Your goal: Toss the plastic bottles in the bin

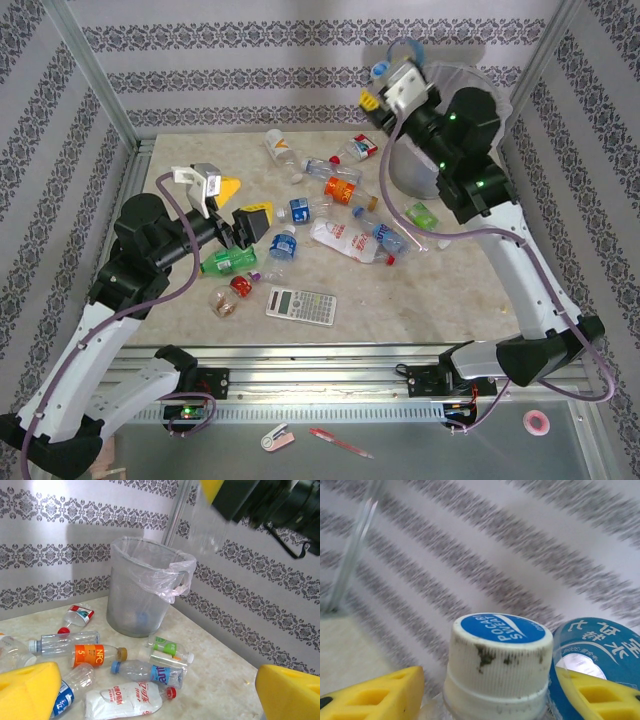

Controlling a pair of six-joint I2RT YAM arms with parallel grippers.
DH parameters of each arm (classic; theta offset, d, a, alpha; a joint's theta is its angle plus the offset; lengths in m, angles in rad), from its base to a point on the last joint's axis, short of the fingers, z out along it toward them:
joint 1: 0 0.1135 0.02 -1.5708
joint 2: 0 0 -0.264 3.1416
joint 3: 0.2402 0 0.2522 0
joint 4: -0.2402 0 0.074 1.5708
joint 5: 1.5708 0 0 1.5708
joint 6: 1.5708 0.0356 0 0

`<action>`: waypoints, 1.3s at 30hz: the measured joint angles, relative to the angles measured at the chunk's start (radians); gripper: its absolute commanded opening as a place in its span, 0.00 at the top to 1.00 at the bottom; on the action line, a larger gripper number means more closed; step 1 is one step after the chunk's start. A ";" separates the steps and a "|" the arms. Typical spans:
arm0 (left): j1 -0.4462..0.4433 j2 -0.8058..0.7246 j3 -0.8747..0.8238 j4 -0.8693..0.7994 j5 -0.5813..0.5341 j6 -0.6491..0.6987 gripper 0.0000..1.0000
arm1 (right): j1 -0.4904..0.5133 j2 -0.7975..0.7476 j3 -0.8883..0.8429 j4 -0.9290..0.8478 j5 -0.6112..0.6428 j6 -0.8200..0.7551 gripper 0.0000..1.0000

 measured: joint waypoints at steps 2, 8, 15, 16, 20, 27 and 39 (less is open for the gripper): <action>0.000 0.005 0.000 0.009 0.000 0.000 0.00 | -0.027 0.013 0.041 0.067 0.000 0.017 0.58; 0.000 0.011 0.000 0.030 0.000 -0.009 0.00 | -0.101 0.067 0.145 0.196 -0.008 0.059 0.59; 0.000 0.025 0.000 0.035 -0.004 -0.015 0.00 | -0.216 0.157 0.213 0.266 -0.027 0.117 0.59; 0.000 0.027 0.000 0.035 -0.005 -0.015 0.00 | -0.236 0.179 0.225 0.273 -0.027 0.128 0.58; 0.000 0.029 0.000 0.035 -0.008 -0.016 0.00 | -0.321 0.324 0.295 0.270 -0.021 0.194 0.48; -0.006 0.029 0.000 0.034 -0.015 -0.019 0.00 | -0.374 0.636 0.482 -0.056 0.025 0.266 0.16; -0.006 0.046 0.002 0.034 -0.019 -0.019 0.00 | -0.338 0.465 0.470 -0.392 0.037 0.291 0.05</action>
